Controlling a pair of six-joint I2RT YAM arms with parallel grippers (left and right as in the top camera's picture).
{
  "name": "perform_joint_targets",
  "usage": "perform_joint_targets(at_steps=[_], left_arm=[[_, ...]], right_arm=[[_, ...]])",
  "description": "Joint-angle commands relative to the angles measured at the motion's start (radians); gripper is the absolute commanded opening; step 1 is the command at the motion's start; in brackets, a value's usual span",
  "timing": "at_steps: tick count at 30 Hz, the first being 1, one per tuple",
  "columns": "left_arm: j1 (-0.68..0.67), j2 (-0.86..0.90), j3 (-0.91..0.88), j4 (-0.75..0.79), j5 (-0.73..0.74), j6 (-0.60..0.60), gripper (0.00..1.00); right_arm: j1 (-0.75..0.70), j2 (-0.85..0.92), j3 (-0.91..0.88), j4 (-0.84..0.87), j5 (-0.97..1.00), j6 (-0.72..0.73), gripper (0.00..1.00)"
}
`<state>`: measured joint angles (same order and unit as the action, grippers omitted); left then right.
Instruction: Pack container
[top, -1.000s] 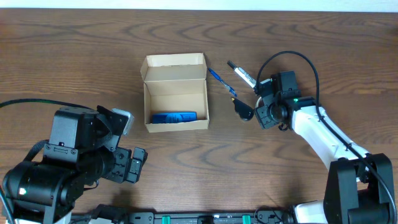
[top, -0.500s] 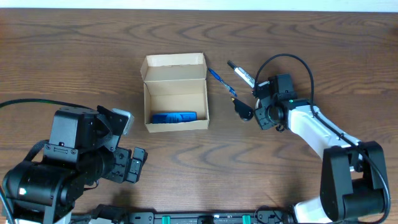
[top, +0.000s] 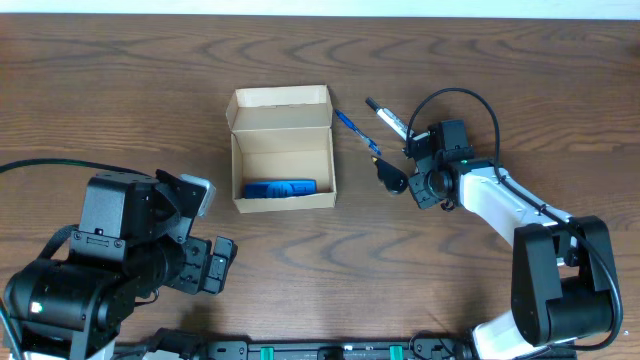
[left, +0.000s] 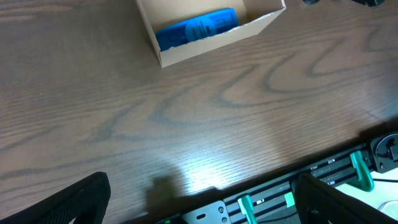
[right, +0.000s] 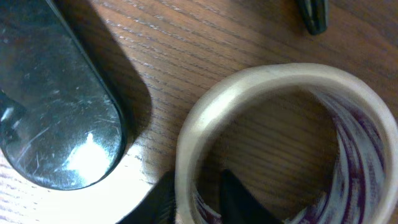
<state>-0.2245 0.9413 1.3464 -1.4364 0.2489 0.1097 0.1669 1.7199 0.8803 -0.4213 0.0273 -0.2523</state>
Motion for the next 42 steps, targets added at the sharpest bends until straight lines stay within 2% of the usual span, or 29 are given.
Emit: perform_joint_targets(at_steps=[1, 3, 5, 13, 21, 27, 32, 36, 42], left_arm=[[0.002, -0.001, 0.017, -0.004, 0.006, 0.018, 0.95], [0.002, -0.001, 0.017, -0.004, 0.006, 0.018, 0.95], [0.002, -0.001, 0.017, -0.004, 0.006, 0.018, 0.95], [0.002, -0.001, 0.017, -0.004, 0.006, 0.018, 0.95], [0.002, -0.001, 0.017, -0.004, 0.006, 0.018, 0.95], [0.002, -0.001, 0.017, -0.004, 0.006, 0.018, 0.95], [0.002, -0.001, 0.017, -0.004, 0.006, 0.018, 0.95], [0.002, -0.001, 0.017, -0.004, 0.006, 0.018, 0.95], [0.002, -0.001, 0.017, -0.004, 0.006, 0.018, 0.95]], right_arm=[[0.006, 0.014, -0.006, 0.003, 0.010, 0.007, 0.15], [0.006, 0.013, 0.006, 0.003, 0.010, 0.019, 0.05], [0.006, 0.010, 0.023, 0.002, 0.010, 0.039, 0.02], [0.042, -0.053, 0.248, -0.099, 0.006, 0.058, 0.01], [0.182, -0.089, 0.504, -0.125, -0.066, 0.057, 0.01], [0.337, -0.081, 0.519, -0.008, -0.129, 0.058, 0.01], [0.466, -0.063, 0.518, 0.006, -0.136, 0.066, 0.01], [0.546, -0.016, 0.518, 0.009, -0.132, 0.136, 0.01], [0.618, 0.061, 0.518, 0.042, -0.076, 0.367, 0.01]])
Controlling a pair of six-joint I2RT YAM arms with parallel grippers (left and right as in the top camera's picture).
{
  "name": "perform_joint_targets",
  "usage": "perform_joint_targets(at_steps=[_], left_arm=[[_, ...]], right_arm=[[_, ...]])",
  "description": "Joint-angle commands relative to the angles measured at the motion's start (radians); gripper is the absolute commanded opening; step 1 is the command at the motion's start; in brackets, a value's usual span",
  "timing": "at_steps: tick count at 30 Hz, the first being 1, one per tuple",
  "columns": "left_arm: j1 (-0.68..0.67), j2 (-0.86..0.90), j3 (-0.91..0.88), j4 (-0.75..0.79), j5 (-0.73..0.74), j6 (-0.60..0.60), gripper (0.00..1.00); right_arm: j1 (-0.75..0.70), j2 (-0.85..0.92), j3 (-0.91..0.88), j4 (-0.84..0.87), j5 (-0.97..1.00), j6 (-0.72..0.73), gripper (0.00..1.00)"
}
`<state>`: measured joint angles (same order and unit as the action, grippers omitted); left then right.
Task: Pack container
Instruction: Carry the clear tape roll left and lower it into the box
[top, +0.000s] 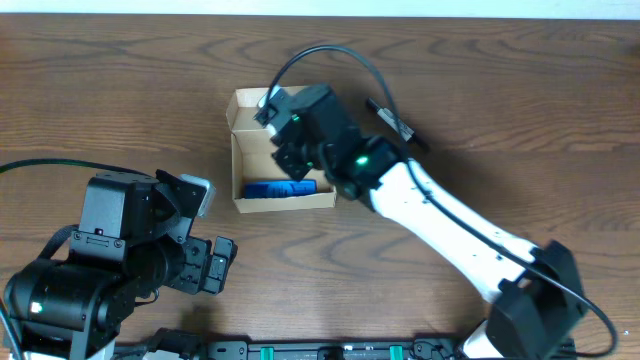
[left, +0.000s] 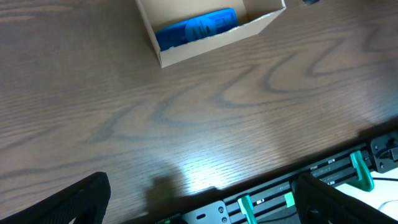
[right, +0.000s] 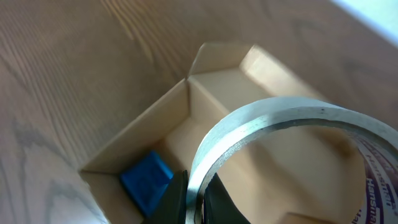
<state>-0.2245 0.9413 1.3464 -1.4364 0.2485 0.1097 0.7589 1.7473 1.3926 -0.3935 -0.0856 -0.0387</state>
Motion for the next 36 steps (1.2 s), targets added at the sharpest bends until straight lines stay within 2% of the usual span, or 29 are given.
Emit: perform_joint_targets(at_steps=[1, 13, 22, 36], left_arm=[[0.002, -0.001, 0.017, -0.004, 0.006, 0.018, 0.95], [0.002, -0.001, 0.017, -0.004, 0.006, 0.018, 0.95], [0.002, -0.001, 0.017, -0.004, 0.006, 0.018, 0.95], [0.002, -0.001, 0.017, -0.004, 0.006, 0.018, 0.95]], right_arm=[[0.035, 0.045, 0.006, 0.021, 0.037, 0.182, 0.01], [0.082, 0.146, 0.006, 0.060, 0.071, 0.430, 0.01], [0.101, 0.217, 0.006, 0.138, 0.082, 0.474, 0.01], [0.101, 0.278, 0.056, 0.119, 0.150, 0.496, 0.01]])
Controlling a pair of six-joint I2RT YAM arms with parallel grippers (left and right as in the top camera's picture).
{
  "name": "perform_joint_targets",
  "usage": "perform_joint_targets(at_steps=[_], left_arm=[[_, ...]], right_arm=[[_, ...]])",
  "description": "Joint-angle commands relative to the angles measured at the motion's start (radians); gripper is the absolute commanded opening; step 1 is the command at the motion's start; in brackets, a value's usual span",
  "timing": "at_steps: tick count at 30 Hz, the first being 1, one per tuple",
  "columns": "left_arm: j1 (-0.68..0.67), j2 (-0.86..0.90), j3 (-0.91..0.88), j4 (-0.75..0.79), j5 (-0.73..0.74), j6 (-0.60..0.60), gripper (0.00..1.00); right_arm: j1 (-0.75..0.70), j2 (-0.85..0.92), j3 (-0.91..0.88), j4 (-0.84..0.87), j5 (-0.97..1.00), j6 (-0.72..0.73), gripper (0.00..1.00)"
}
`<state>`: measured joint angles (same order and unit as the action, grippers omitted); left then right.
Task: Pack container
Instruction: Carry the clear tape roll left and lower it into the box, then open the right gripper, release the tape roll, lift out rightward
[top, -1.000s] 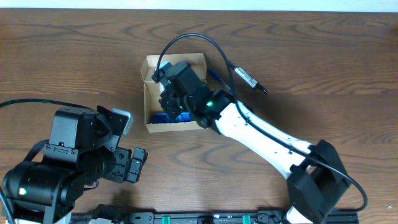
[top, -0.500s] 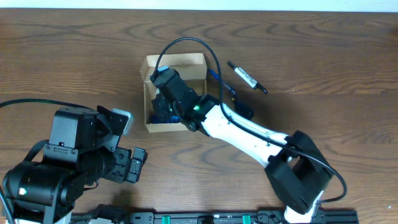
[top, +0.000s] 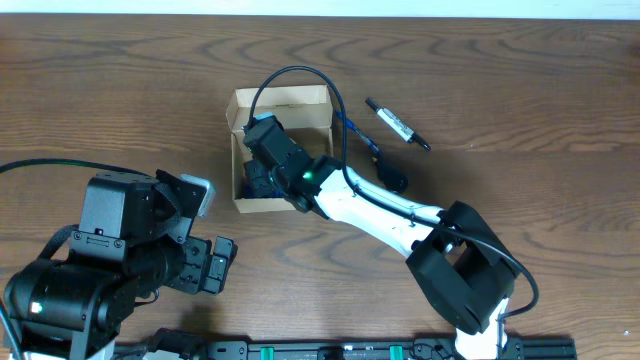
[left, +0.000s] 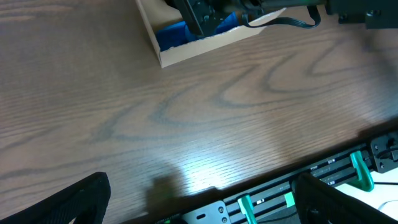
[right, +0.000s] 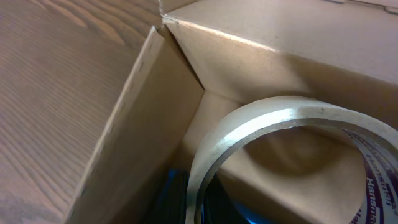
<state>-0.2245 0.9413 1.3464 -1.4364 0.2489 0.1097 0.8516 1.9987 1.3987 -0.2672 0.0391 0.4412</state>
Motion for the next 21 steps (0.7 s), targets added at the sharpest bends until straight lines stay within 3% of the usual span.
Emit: perform_joint_targets(at_steps=[1, 13, 21], left_arm=[[0.002, -0.001, 0.017, -0.004, 0.006, 0.018, 0.95], [0.002, -0.001, 0.017, -0.004, 0.006, 0.018, 0.95], [0.002, -0.001, 0.017, -0.004, 0.006, 0.018, 0.95]], right_arm=[[0.008, 0.033, 0.063, -0.019, 0.026, 0.015, 0.01], [0.009, 0.126, 0.233, -0.171, 0.043, 0.038, 0.01], [0.020, 0.130, 0.244, -0.182, 0.036, 0.038, 0.01]])
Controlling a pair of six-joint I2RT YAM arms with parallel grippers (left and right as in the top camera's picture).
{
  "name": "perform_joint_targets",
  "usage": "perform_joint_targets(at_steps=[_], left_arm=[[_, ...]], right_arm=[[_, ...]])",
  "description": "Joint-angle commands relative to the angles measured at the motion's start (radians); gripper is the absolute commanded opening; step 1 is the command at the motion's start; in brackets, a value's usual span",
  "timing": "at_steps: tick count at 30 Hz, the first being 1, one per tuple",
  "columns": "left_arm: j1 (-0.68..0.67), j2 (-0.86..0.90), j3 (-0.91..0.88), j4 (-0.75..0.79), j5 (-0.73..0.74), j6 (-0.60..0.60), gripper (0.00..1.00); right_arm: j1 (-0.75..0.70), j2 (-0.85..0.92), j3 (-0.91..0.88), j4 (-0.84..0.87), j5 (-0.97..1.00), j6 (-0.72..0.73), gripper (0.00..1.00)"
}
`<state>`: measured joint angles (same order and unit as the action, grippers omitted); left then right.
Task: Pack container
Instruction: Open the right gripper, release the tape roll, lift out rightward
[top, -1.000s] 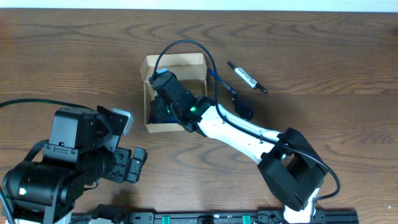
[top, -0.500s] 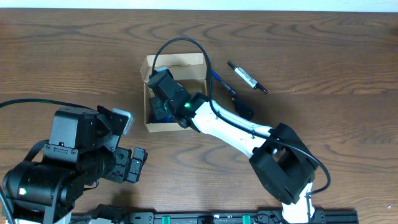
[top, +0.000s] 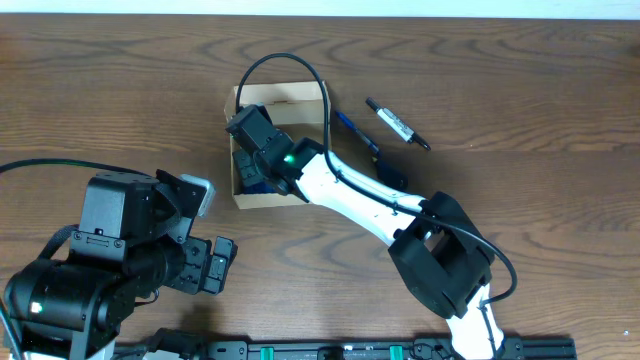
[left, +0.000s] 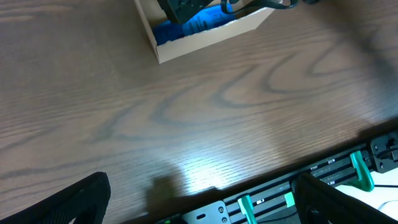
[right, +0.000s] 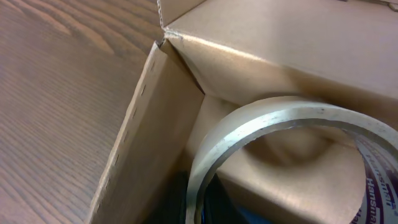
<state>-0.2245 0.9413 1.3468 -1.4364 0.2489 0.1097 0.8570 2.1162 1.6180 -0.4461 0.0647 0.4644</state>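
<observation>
The open cardboard box (top: 280, 96) sits at the table's middle left, and its front wall (left: 205, 38) also shows in the left wrist view. A blue flat item (left: 198, 22) lies inside along the front. My right gripper (top: 253, 162) is down in the box's left part, shut on a clear tape roll (right: 225, 142). The roll's rim stands between the fingertips of the right gripper (right: 200, 202), close to the box's left wall (right: 140, 143). My left gripper (left: 205, 208) hangs open over bare table near the front edge.
To the right of the box lie a blue pen (top: 356, 131) and a black-and-silver marker (top: 397, 123). A dark oval object (top: 393, 179) rests near them, partly under my right arm. My left arm (top: 120, 250) fills the lower left corner.
My right gripper, still shut on the tape roll, has shifted slightly toward the box's far left corner. The left arm has not moved.
My right gripper was at the tape roll on the table right of the box, beside the dark oval object. Then it held the roll above the box. After that it was down inside the box's left part, and it is there now.
</observation>
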Motion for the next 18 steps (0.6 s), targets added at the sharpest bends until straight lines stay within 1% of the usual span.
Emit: perform_joint_targets(at_steps=[1, 11, 12, 13, 15, 18], left_arm=[[0.002, -0.001, 0.016, -0.004, 0.006, 0.018, 0.95], [0.002, -0.001, 0.016, -0.004, 0.006, 0.018, 0.95], [0.002, -0.001, 0.016, -0.004, 0.006, 0.018, 0.95], [0.002, -0.001, 0.016, -0.004, 0.006, 0.018, 0.95], [0.002, -0.001, 0.016, -0.004, 0.006, 0.018, 0.95], [0.002, -0.001, 0.016, -0.004, 0.006, 0.018, 0.95]], right_arm=[[0.017, 0.012, 0.025, -0.005, 0.010, 0.014, 0.01], [0.025, 0.013, 0.025, -0.007, 0.014, 0.029, 0.01], [0.025, 0.013, 0.025, -0.007, 0.014, 0.029, 0.07], [0.026, 0.013, 0.025, -0.007, 0.014, 0.029, 0.18], [0.026, 0.013, 0.025, -0.005, 0.014, 0.029, 0.29], [0.026, 0.013, 0.025, -0.005, 0.014, 0.029, 0.37]])
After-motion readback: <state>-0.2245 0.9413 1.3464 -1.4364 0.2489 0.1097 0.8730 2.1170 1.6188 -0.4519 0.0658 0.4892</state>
